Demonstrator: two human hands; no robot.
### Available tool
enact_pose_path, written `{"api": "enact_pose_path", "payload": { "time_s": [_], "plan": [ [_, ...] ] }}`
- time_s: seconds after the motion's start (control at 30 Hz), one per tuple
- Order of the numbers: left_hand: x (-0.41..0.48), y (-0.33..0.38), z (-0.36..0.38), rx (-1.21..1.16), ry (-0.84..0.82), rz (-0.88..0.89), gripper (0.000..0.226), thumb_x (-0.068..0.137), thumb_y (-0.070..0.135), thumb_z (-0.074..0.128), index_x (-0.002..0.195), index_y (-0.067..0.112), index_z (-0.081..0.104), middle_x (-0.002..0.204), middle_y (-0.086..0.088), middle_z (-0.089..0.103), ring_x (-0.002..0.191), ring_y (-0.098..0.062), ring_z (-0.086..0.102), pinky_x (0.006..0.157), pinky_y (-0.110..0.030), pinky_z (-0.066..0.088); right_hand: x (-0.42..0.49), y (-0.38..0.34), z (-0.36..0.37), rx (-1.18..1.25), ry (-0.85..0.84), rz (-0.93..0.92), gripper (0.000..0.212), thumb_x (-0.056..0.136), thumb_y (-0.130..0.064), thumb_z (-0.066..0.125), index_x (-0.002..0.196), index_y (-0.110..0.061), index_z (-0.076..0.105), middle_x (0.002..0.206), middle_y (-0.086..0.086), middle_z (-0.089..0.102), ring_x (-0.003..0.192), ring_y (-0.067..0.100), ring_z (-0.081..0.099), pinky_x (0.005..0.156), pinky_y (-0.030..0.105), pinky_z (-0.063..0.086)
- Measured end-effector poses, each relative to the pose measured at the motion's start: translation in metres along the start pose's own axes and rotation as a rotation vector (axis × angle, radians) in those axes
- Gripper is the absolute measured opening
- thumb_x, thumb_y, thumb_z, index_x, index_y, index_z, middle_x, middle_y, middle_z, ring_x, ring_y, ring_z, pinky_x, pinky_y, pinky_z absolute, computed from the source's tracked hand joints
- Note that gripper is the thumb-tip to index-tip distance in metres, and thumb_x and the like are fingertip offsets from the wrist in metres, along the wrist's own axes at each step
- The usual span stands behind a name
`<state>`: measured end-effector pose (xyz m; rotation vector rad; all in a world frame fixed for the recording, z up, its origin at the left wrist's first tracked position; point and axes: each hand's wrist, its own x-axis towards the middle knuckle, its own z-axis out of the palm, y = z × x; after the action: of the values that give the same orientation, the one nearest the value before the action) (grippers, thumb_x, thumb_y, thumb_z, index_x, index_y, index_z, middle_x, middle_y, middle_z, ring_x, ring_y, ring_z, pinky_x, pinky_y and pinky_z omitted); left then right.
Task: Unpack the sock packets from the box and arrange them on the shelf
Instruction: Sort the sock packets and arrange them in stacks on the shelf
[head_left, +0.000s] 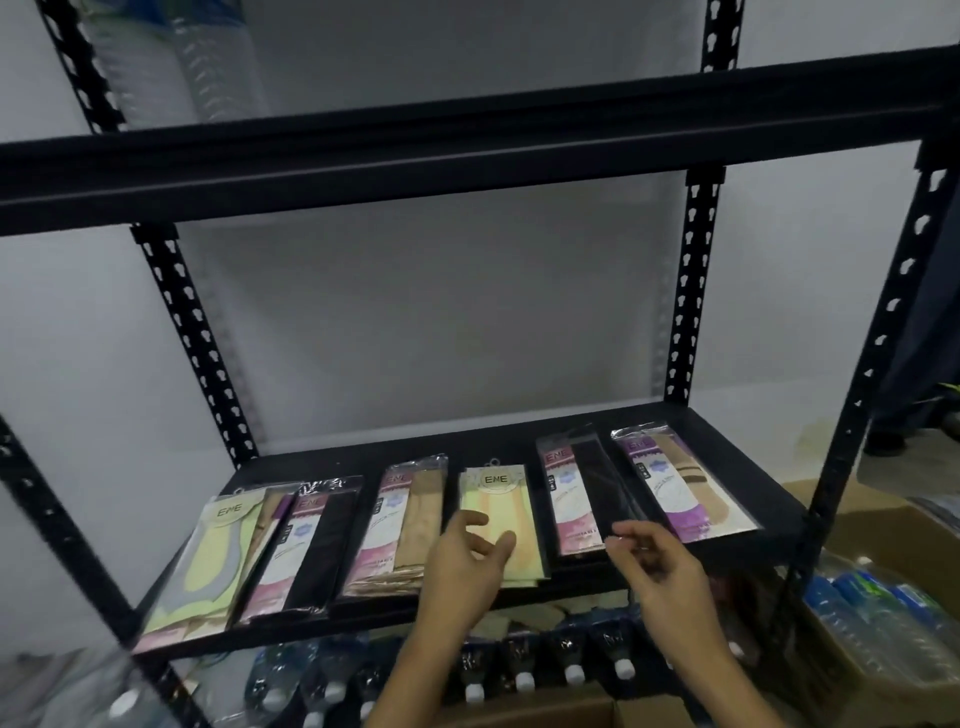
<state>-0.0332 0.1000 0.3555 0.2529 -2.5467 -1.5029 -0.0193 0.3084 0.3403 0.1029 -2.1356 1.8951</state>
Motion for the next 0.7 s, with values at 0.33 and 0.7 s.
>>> {"api": "enact_pose_path", "payload": {
  "time_s": [0.33, 0.7],
  "plan": [
    [-0.016, -0.081, -0.160, -0.026, 0.429, -0.128, 0.014, 0.088, 0.029, 0.067, 0.098, 0.020, 0.062, 0.089, 0.001, 0.067, 0.074, -0.011, 0.062, 0.057, -0.023, 0.042, -0.008, -0.022, 0.121, -0.115, -0.234, -0.010, 0.009, 0.086, -0.022, 0.069, 0.095, -0.020, 0.068, 0.090, 0.000, 0.065, 0.078, 0.014, 0.059, 0.064, 0.018, 0.045],
    [-0.030, -0.177, -0.248, 0.155, 0.695, -0.382, 0.042, 0.074, 0.051, 0.063, 0.101, 0.019, 0.061, 0.096, -0.001, 0.064, 0.088, -0.023, 0.064, 0.077, -0.037, 0.052, -0.003, -0.041, 0.257, -0.340, -0.404, -0.015, 0.017, 0.083, -0.034, 0.068, 0.082, -0.017, 0.068, 0.078, -0.002, 0.067, 0.072, 0.010, 0.061, 0.065, 0.026, 0.047]
  ]
}}
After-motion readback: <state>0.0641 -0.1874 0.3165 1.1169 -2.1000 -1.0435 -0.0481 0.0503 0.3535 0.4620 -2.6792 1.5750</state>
